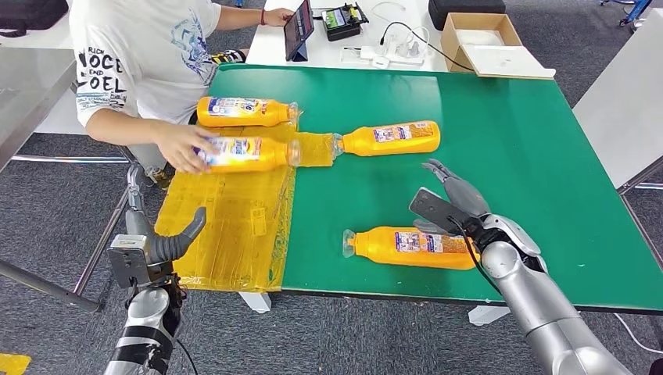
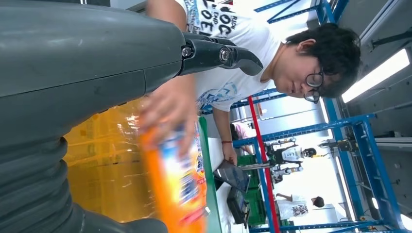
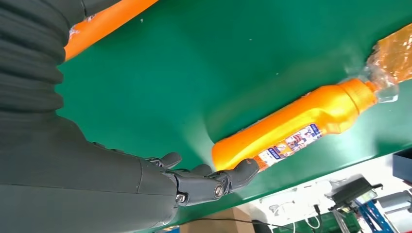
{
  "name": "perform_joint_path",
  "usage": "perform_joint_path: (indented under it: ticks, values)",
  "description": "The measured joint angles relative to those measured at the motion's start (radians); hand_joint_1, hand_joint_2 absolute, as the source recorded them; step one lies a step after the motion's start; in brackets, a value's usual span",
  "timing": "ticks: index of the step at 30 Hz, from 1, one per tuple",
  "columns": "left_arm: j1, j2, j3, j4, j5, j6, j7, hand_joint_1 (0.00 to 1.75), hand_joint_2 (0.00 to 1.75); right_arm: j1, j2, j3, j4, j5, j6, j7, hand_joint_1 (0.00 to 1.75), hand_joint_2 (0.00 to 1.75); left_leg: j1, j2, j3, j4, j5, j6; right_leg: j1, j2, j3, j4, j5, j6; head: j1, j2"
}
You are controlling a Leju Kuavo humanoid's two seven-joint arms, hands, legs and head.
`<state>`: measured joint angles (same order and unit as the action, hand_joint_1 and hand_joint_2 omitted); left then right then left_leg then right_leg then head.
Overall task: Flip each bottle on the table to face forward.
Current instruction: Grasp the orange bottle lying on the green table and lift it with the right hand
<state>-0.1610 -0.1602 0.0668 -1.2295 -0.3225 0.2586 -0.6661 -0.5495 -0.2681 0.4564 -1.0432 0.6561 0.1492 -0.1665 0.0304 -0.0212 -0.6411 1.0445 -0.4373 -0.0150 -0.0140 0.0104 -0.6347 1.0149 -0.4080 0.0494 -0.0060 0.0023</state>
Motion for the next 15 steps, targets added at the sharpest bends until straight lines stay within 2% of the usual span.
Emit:
perform_joint_path:
  ticks: [10, 15]
  values:
    - [0.001, 0.000, 0.000, 0.000, 0.000, -0.001, 0.000, 0.00, 1.75, -0.011, -0.014, 0.016, 0.025, -0.001, 0.002, -0.001, 0.00, 1.75, 0.000, 0.000, 0.000, 0.000, 0.000, 0.000, 0.000, 0.000, 0.000, 0.000, 0.000, 0.000, 0.000, 0.000]
    - [-0.003, 0.000, -0.011, 0.012, -0.022, -0.027, 0.000, 0.00, 1.75, -0.023, -0.030, 0.044, 0.039, -0.048, 0.068, -0.024, 0.00, 1.75, 0.000, 0.000, 0.000, 0.000, 0.000, 0.000, 0.000, 0.000, 0.000, 0.000, 0.000, 0.000, 0.000, 0.000]
